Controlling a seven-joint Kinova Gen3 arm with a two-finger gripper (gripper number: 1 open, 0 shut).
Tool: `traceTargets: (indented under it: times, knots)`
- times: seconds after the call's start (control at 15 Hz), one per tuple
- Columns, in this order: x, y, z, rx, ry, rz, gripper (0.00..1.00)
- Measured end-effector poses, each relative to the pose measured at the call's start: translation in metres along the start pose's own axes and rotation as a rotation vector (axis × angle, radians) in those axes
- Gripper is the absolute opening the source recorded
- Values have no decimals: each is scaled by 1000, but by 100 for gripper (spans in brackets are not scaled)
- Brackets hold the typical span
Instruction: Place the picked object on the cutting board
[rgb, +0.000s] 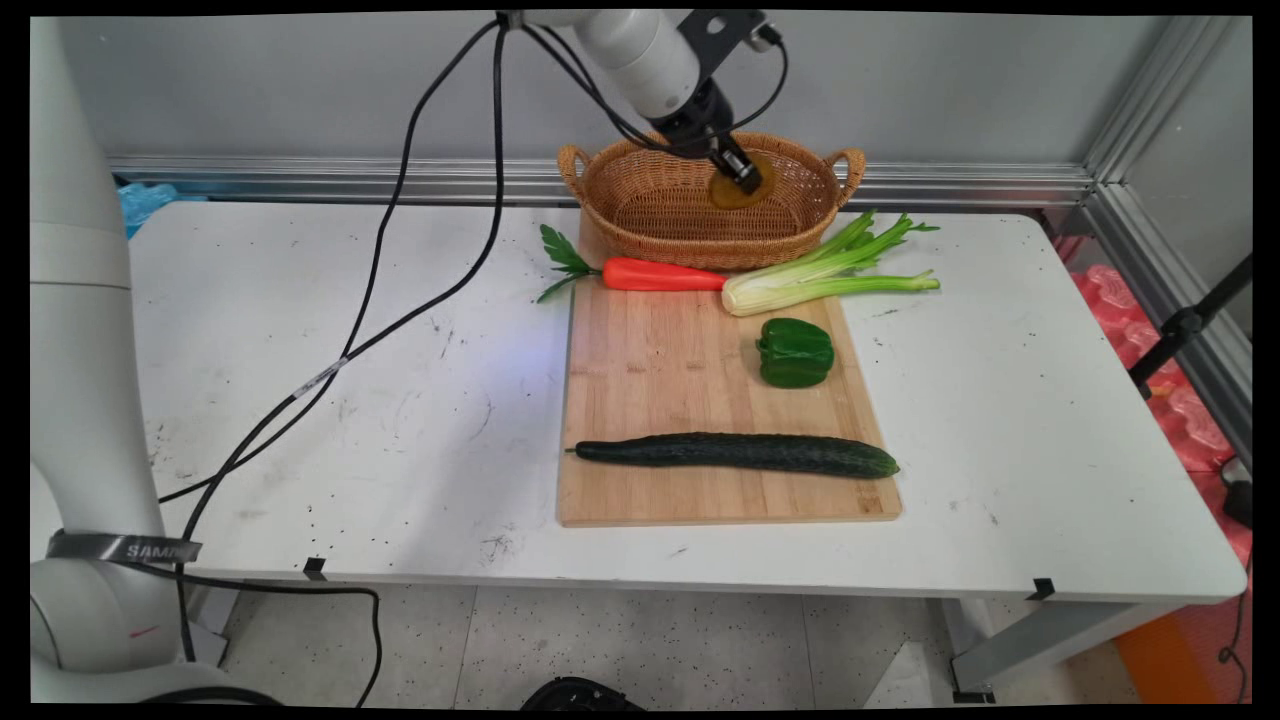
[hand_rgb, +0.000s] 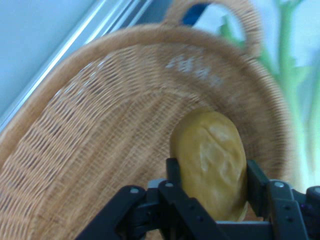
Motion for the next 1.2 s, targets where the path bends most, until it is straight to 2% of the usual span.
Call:
traceTargets:
  times: [0.27, 0.53, 0.93, 1.2]
  knots:
    - [11, 15, -17, -55, 7, 94, 0]
    - [6, 29, -36, -113, -13, 163, 0]
    - [-30, 46, -65, -209, -75, 251, 0]
    - [-65, 54, -79, -278, -122, 299, 0]
